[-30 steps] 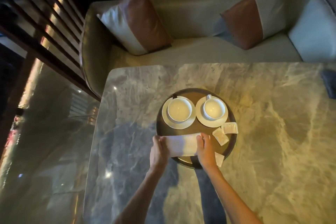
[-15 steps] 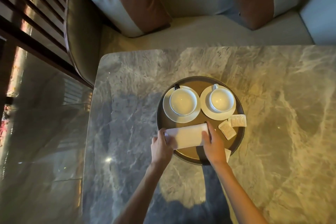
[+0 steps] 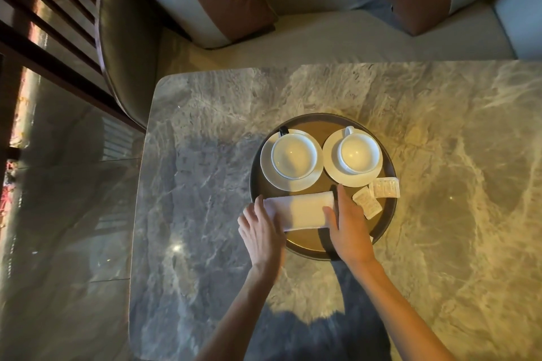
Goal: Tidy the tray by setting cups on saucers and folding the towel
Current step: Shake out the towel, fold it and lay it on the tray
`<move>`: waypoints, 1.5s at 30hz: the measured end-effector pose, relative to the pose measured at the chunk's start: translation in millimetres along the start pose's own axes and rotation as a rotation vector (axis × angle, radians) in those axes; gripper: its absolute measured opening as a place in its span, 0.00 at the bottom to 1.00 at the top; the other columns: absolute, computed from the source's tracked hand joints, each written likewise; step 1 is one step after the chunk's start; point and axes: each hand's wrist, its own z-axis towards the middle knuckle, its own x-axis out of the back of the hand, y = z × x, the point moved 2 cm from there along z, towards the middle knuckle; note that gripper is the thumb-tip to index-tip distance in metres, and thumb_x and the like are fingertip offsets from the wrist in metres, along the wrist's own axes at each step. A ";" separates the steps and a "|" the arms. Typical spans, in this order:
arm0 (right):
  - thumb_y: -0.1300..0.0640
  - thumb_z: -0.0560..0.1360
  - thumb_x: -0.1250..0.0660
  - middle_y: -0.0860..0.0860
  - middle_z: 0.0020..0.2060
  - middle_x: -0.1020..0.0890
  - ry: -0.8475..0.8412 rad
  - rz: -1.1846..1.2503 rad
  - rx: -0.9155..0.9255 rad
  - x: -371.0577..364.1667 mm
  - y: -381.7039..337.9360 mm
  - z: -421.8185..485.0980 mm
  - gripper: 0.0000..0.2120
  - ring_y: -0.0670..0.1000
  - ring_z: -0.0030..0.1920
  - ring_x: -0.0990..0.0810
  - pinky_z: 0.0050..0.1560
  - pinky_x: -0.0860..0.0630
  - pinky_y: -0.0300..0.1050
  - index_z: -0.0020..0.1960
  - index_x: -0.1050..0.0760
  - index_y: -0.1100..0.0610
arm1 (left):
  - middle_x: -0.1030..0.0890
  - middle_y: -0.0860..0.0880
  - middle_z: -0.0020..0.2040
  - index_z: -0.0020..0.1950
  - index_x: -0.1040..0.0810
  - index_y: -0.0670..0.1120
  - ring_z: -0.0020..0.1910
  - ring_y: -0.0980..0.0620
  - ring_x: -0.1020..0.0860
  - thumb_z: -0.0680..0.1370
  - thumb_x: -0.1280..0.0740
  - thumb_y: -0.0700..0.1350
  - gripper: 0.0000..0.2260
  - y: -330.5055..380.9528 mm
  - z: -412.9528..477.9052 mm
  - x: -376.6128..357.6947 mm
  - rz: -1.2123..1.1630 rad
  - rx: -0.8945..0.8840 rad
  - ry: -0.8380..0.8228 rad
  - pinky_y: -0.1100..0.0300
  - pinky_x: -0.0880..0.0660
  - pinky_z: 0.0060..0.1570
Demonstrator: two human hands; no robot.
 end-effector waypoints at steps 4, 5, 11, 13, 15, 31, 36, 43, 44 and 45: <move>0.45 0.83 0.46 0.54 0.78 0.38 0.022 -0.378 0.245 -12.3 -1.3 -14.3 0.28 0.57 0.77 0.42 0.75 0.37 0.55 0.78 0.44 0.55 | 0.24 0.42 0.67 0.69 0.27 0.44 0.63 0.40 0.24 0.78 0.35 0.50 0.21 3.4 -11.8 -8.5 0.187 -0.281 0.077 0.48 0.24 0.56; 0.44 0.83 0.49 0.54 0.79 0.43 -0.013 -0.410 0.272 -19.2 -1.3 -19.2 0.29 0.56 0.79 0.48 0.77 0.42 0.55 0.79 0.47 0.55 | 0.27 0.41 0.71 0.72 0.29 0.43 0.69 0.39 0.27 0.79 0.36 0.51 0.23 2.2 -15.2 -14.2 0.236 -0.357 0.071 0.47 0.25 0.62; 0.38 0.82 0.54 0.56 0.80 0.50 -0.137 -0.515 0.292 -46.6 17.4 -35.9 0.33 0.58 0.80 0.55 0.77 0.45 0.61 0.80 0.52 0.56 | 0.46 0.41 0.80 0.79 0.44 0.42 0.79 0.41 0.45 0.81 0.40 0.51 0.30 -23.3 -29.5 -39.9 0.319 -0.555 -0.046 0.44 0.47 0.76; 0.38 0.82 0.53 0.57 0.80 0.48 -0.150 -0.558 0.295 -48.2 21.0 -34.6 0.33 0.59 0.80 0.53 0.75 0.43 0.63 0.80 0.50 0.56 | 0.46 0.42 0.80 0.80 0.45 0.43 0.79 0.42 0.46 0.80 0.38 0.52 0.32 -28.8 -28.7 -42.3 0.336 -0.553 -0.076 0.42 0.43 0.77; 0.38 0.82 0.52 0.57 0.80 0.47 -0.146 -0.574 0.303 -50.5 21.5 -32.9 0.33 0.59 0.80 0.53 0.75 0.43 0.63 0.80 0.49 0.56 | 0.46 0.42 0.80 0.80 0.46 0.43 0.79 0.42 0.46 0.80 0.38 0.53 0.32 -29.0 -27.4 -43.2 0.338 -0.535 -0.091 0.42 0.42 0.76; 0.37 0.81 0.52 0.56 0.80 0.48 -0.143 -0.598 0.281 -55.7 21.1 -34.2 0.33 0.58 0.80 0.55 0.77 0.49 0.63 0.80 0.49 0.54 | 0.49 0.41 0.81 0.80 0.46 0.49 0.79 0.39 0.48 0.80 0.45 0.55 0.29 -32.5 -27.2 -42.6 0.376 -0.547 -0.085 0.32 0.44 0.72; 0.37 0.81 0.54 0.55 0.79 0.44 -0.155 -0.579 0.319 -39.8 12.3 -33.0 0.32 0.57 0.80 0.51 0.77 0.51 0.63 0.80 0.47 0.53 | 0.49 0.40 0.80 0.80 0.47 0.49 0.79 0.37 0.50 0.80 0.44 0.55 0.30 -22.9 -29.8 -40.0 0.459 -0.536 -0.102 0.31 0.48 0.73; 0.53 0.80 0.38 0.47 0.48 0.17 0.217 -0.153 0.232 50.1 33.2 -2.8 0.07 0.50 0.51 0.21 0.66 0.32 0.49 0.54 0.22 0.49 | 0.26 0.37 0.69 0.64 0.24 0.41 0.73 0.33 0.34 0.76 0.35 0.45 0.18 24.3 -38.5 -18.3 0.443 -0.503 0.044 0.33 0.40 0.72; 0.54 0.78 0.35 0.48 0.45 0.16 0.255 -0.144 0.172 64.9 44.8 3.3 0.05 0.51 0.49 0.21 0.58 0.28 0.48 0.51 0.21 0.50 | 0.24 0.39 0.66 0.62 0.23 0.42 0.72 0.34 0.32 0.76 0.34 0.46 0.16 35.8 -39.9 -15.9 0.433 -0.504 0.027 0.33 0.40 0.72; 0.55 0.77 0.32 0.49 0.46 0.16 0.255 -0.150 0.112 77.0 56.4 9.2 0.03 0.52 0.49 0.21 0.54 0.28 0.47 0.50 0.21 0.51 | 0.24 0.40 0.65 0.62 0.23 0.43 0.72 0.35 0.32 0.77 0.34 0.48 0.16 48.0 -41.2 -15.5 0.431 -0.515 -0.010 0.34 0.40 0.72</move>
